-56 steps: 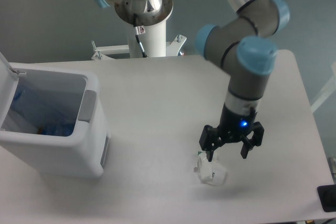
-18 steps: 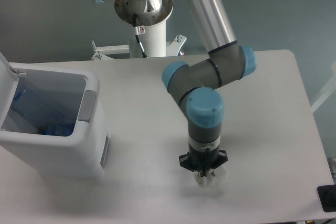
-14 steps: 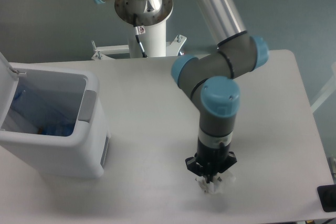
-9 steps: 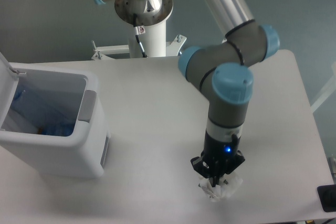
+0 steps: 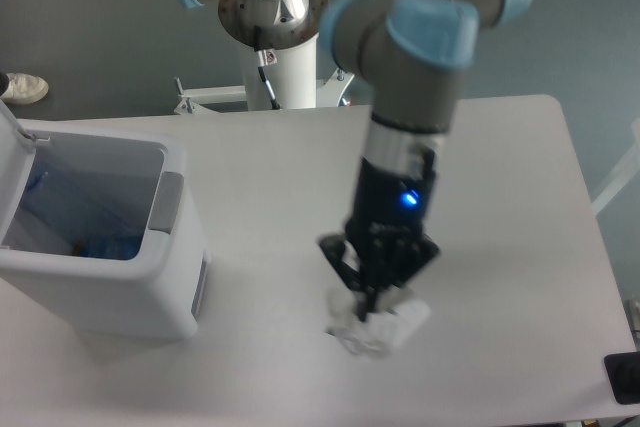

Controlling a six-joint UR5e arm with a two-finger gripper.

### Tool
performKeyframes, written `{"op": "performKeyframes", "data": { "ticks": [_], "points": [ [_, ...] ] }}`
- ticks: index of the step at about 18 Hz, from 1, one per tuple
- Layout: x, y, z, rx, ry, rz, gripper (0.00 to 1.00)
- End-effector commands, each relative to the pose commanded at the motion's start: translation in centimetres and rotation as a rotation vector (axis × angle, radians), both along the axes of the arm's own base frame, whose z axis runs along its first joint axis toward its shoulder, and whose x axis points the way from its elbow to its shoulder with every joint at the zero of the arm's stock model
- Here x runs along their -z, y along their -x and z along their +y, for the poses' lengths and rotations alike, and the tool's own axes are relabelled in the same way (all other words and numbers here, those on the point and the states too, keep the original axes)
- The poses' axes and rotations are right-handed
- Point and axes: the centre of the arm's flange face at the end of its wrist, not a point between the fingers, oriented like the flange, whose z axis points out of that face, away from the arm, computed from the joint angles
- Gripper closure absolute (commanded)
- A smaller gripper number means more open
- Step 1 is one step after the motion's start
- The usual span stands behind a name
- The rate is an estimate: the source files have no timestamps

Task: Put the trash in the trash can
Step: 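Lift the wrapper, carry it over the bin, and open the gripper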

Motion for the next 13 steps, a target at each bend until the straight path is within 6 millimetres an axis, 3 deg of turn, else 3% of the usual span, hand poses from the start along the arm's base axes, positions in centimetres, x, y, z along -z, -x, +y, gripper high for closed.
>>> {"op": "performKeyframes", "data": {
  "ticks": [2, 6, 11, 12, 13],
  "points": [
    [-0.7, -2.5, 0.5, 0.031, -0.004, 0.0, 1.0],
    [-1.8, -9.5, 1.6, 0.117, -0.01, 0.001, 1.0],
    [-2.1, -15.9, 0.6, 0.193, -0.005, 0.005, 1.0],
    [-1.8, -17.0, 0.8, 0.213, -0.002, 0.001, 0.95],
    [-1.4, -18.0, 1.1, 0.237, 0.001, 0.004, 0.72]
  ]
}}
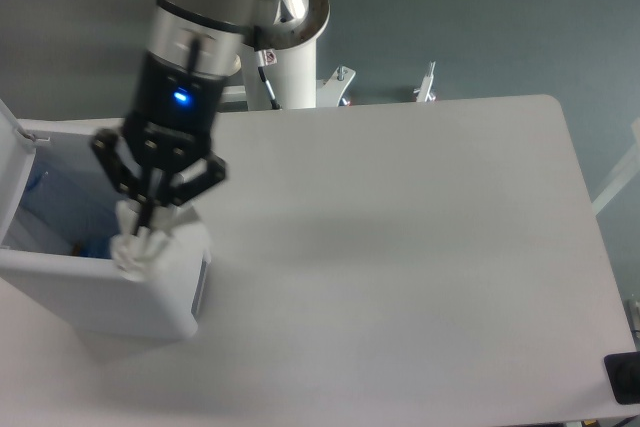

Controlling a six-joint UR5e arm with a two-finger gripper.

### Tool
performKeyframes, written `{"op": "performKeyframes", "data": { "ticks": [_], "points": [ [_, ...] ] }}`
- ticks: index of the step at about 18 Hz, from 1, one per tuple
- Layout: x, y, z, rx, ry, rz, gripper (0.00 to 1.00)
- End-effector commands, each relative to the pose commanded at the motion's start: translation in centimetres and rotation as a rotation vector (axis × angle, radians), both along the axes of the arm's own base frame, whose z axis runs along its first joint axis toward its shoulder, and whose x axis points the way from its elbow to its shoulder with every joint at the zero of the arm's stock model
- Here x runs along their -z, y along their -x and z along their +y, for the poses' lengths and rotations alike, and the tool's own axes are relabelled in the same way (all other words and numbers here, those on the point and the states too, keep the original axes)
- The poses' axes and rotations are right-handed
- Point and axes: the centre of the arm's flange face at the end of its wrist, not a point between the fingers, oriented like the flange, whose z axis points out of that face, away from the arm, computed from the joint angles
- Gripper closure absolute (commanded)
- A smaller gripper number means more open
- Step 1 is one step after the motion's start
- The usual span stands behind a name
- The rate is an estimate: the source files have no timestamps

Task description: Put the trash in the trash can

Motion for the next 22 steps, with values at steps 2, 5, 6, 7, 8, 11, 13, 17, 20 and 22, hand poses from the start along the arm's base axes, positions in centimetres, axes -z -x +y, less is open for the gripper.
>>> {"op": "performKeyframes", "data": {
  "ticks": [2, 5, 6, 7, 8, 11, 13, 17, 20, 22],
  "points": [
    [0.7, -0.5, 0.1, 0.026, 0.005, 0.016, 0.02],
    [2.1, -2.2, -0.4, 0.058, 0.026, 0.012, 0.0],
    [2.4, -2.7, -0.8, 0.068, 0.03, 0.013, 0.0],
    [3.1, -3.0, -1.1, 0.081, 0.039, 0.018, 0.0],
    [3.4, -3.0, -1.3, 0.095, 0.041, 0.027, 0.0],
    [3.1, -1.6, -1.3, 0.087, 0.03, 0.049, 0.0],
    [2.6, 4.0, -1.9, 0.007, 0.023, 0.059, 0.0],
    [3.4, 14.8, -3.0, -0.142, 0.03, 0.055, 0.0],
    [5.7, 21.2, -5.4, -0.206, 0.055, 0.059, 0.0],
    [8.3, 24.6, -6.8, -0.191, 0.085, 0.079, 0.0]
  ]
}}
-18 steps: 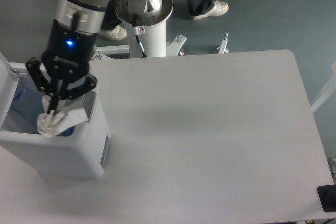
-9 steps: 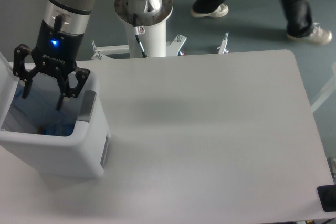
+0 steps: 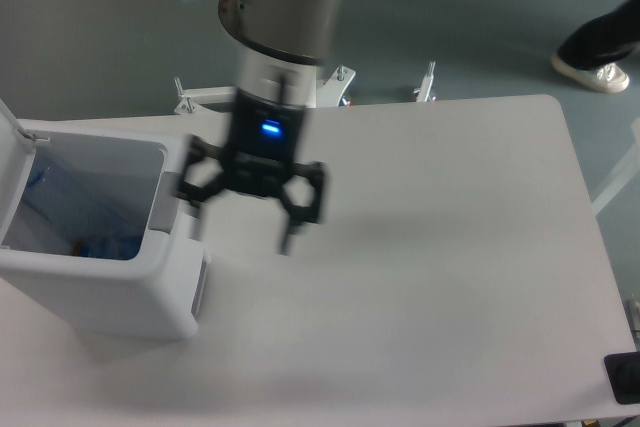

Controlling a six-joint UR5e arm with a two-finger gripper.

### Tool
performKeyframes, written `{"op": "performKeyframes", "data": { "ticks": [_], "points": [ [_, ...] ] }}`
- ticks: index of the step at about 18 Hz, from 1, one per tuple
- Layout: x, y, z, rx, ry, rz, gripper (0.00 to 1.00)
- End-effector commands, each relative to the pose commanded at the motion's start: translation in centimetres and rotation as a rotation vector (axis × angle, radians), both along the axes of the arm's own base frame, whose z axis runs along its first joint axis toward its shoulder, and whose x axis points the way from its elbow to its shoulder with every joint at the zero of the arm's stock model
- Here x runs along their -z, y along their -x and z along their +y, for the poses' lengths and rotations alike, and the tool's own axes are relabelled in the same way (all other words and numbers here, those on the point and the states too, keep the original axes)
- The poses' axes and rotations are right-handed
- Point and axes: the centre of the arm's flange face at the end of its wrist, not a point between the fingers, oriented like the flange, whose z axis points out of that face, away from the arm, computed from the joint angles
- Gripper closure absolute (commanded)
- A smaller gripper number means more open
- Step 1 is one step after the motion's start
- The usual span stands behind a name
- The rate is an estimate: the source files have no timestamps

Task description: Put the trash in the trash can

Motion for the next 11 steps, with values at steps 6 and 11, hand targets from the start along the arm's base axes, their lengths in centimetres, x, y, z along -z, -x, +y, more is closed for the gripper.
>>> {"op": "performKeyframes", "data": {
  "ticks": [6, 11],
  "points": [
    [4.1, 6.1, -5.3, 0.035, 0.063, 0.051, 0.0],
    [7.7, 7.1, -8.6, 0.117, 0.333, 0.206, 0.0]
  ]
}}
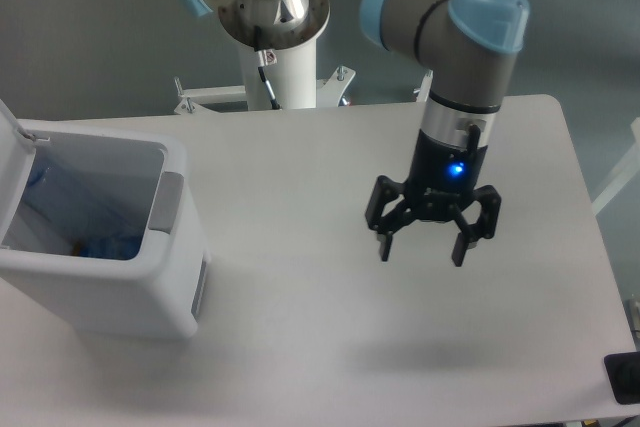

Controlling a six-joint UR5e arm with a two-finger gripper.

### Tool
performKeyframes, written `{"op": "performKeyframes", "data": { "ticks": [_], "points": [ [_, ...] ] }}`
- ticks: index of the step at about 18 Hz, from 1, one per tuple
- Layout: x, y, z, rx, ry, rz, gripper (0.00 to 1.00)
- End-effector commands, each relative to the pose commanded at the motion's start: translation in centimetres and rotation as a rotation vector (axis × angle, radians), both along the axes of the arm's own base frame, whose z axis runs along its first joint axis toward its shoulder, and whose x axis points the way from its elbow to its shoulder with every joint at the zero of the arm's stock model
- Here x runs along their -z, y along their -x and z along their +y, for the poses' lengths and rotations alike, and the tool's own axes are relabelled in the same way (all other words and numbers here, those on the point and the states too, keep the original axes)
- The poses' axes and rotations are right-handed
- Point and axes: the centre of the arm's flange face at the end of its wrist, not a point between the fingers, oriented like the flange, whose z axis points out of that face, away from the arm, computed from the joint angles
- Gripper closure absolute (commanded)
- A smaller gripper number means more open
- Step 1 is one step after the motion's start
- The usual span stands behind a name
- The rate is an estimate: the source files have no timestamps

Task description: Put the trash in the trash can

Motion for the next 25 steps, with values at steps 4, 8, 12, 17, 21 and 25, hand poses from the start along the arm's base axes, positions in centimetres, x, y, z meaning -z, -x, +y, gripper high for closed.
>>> {"op": "performKeyframes", "data": {
  "ticks": [4, 8, 12, 17, 21, 25],
  "points": [
    [2.0, 0.6, -0.6, 0.098, 0.157, 0.067, 0.0],
    [2.3, 1.1, -0.9, 0.232, 0.229, 0.12, 0.0],
    [2.4, 1.6, -1.7, 0.292, 0.289, 0.146, 0.0],
    [3.4, 2.6, -2.3, 0.32, 0.391, 0.14, 0.0],
    [3.7, 3.0, -2.1, 0.344, 0.42, 0.085, 0.0],
    [4.0, 3.0, -2.1, 0.346, 0.421, 0.077, 0.0]
  ]
}}
